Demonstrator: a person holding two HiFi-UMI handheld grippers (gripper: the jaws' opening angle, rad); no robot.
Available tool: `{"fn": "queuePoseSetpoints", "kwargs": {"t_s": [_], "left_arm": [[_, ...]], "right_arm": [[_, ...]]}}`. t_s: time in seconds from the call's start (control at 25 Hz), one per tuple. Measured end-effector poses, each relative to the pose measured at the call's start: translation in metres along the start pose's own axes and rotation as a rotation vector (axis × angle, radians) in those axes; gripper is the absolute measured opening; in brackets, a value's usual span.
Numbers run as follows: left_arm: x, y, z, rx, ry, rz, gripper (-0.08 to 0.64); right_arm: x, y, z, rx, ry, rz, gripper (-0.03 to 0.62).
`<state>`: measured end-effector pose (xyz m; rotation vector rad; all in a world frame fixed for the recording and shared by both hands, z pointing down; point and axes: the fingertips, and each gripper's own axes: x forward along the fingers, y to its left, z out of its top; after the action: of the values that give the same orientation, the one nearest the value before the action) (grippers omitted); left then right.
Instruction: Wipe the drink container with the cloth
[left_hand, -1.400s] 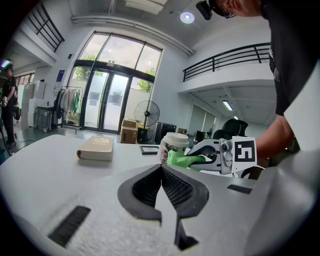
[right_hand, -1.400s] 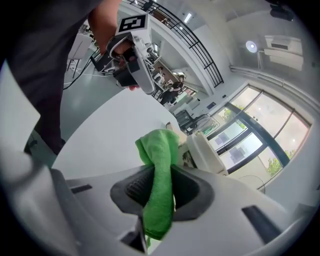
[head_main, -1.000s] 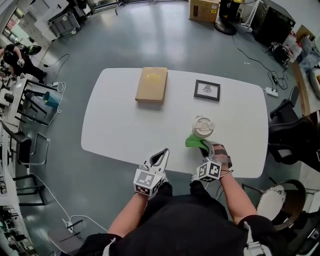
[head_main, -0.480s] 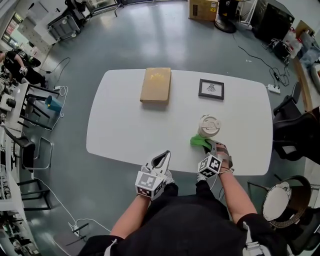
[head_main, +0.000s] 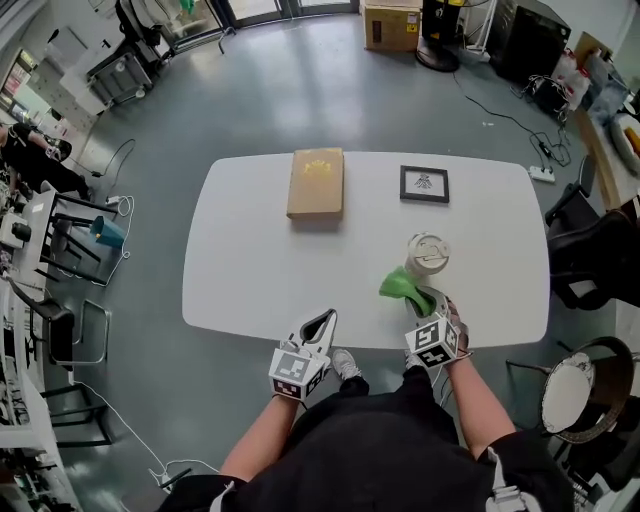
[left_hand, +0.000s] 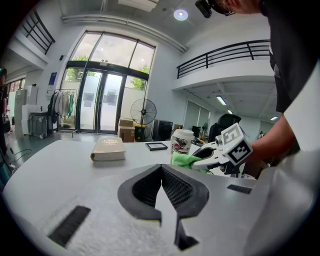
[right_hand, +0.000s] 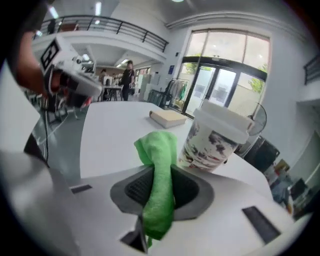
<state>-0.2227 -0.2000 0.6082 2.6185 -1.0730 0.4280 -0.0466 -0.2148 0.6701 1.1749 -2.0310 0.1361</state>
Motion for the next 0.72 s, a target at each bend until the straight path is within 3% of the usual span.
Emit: {"fn": "queuePoseSetpoints", "kwargs": {"t_s": [0.2,0.32,0.48,0.72], "left_arm": [[-0.004,0.007,0.000,0.023,0.000,-0.025,0.014],[-0.006,0.007,0.004,0.029,-0.012,-0.047,0.014],[-0.010,0.006,0.006,0.040,-0.009,-0.059,0.014],[-0.017,0.012,-0.003,0.042,0.002,-0.065,0.014]], "right_arm": [[-0.007,-0.002,0.036,0.488,-0.128,-0.001,0.092],[-0.004,-0.015,0.042,0.737,-0.185,-0.052,0.092],[-0.003,-0.026,0.043,0.938,-0.243,-0.103,0.092],[0.011,-0.029,0.028,1.162,-0.242,-0.132,0.092]]}}
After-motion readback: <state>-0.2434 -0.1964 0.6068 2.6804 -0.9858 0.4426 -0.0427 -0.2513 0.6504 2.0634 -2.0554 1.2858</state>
